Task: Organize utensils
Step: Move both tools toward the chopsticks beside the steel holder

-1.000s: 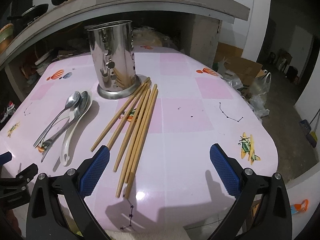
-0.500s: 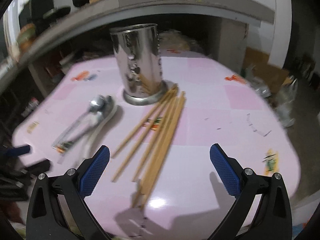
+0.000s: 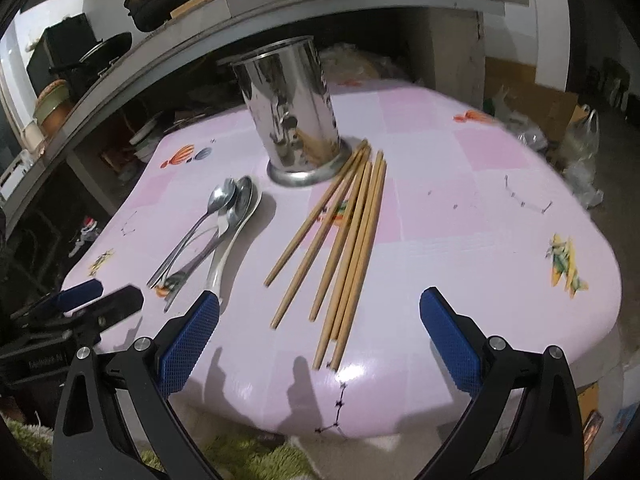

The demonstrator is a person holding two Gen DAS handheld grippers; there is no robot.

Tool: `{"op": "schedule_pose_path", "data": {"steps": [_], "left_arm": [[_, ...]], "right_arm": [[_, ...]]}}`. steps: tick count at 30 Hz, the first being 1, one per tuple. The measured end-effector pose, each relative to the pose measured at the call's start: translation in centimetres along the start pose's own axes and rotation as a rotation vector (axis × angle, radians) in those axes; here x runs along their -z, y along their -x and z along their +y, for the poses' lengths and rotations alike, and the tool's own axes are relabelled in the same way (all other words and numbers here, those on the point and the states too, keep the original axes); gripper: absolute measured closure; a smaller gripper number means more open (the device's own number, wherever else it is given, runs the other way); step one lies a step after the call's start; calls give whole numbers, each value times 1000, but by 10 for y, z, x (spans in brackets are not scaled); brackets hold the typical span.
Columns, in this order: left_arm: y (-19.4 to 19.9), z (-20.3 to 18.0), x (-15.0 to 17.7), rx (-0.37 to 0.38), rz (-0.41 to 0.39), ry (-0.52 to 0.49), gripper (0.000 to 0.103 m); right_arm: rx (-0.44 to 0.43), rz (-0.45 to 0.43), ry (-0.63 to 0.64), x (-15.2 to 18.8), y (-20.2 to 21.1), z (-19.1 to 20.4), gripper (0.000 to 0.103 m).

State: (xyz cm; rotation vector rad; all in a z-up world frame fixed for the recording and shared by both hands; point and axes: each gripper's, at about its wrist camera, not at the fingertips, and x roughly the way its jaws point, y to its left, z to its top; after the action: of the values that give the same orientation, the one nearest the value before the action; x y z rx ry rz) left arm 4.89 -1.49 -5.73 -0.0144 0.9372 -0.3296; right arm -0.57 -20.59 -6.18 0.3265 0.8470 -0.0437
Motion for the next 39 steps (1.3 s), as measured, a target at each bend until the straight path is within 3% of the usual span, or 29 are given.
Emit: {"op": "schedule_pose_path", "data": {"steps": [5, 9, 16, 25, 31, 35, 39], "left_arm": [[-1, 3, 0, 18, 9, 18, 7], [-1, 1, 1, 51, 18, 19, 7], [-3, -8, 4, 35, 46, -7, 7], [-14, -20, -1, 105, 74, -18, 7], [-12, -35, -14, 102, -33, -71, 7], [-11, -45, -29, 155, -111, -119, 7], [-25, -54, -41, 155, -120, -172, 7]], "right_arm": [[-94, -29, 18, 1, 8, 5, 5], [-104, -38, 20, -1, 10, 6, 5], [-51, -94, 55, -8, 12, 4, 5], [30, -157, 29, -20, 10, -24, 5], [83, -202, 20, -34, 17, -56, 5], [82, -194, 8, -43, 12, -72, 5], [70, -187, 27, -51, 8, -76, 5]]}}
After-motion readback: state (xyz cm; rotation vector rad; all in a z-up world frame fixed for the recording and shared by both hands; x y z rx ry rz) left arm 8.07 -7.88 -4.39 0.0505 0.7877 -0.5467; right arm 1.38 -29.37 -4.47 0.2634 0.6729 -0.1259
